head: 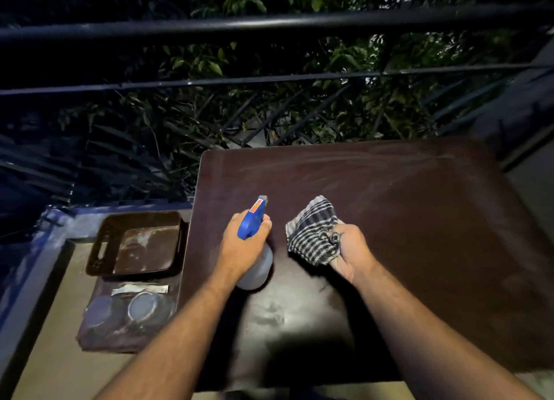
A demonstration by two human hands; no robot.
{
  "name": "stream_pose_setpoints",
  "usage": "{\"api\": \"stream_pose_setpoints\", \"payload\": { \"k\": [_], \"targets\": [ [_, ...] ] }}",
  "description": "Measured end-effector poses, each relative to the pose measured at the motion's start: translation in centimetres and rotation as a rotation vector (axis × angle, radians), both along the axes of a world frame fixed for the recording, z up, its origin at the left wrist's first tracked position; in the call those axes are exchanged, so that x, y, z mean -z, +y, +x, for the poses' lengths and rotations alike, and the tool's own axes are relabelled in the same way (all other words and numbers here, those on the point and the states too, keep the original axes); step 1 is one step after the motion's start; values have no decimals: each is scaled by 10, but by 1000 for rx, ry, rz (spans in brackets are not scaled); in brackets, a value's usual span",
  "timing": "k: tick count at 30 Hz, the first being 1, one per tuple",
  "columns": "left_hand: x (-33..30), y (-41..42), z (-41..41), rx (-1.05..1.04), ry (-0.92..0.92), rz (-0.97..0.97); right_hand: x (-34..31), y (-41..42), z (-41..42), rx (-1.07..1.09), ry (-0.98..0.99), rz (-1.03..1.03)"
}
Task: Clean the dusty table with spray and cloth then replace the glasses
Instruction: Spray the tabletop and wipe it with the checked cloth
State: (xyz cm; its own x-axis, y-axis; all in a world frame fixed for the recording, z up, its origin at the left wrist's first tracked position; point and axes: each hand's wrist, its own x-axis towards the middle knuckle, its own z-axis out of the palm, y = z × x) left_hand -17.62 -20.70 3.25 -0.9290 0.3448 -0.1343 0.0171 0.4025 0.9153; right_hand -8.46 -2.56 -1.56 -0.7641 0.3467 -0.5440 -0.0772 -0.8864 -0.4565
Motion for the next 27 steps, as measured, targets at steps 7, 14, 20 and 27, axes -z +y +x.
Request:
{"api": "stream_pose_setpoints", "payload": {
  "k": [7,14,20,27],
  "targets": [
    [14,28,21,70,-40,-36,6,28,45,-13,-101,-7],
    [23,31,28,116,-110,15,21,21,69,-73,-338,119],
    [23,28,31,227,-49,30,-7,28,73,-39,-310,88],
    [34,26,34,342,95,-99,-21,59,93,153,-18,-91]
  ]
}}
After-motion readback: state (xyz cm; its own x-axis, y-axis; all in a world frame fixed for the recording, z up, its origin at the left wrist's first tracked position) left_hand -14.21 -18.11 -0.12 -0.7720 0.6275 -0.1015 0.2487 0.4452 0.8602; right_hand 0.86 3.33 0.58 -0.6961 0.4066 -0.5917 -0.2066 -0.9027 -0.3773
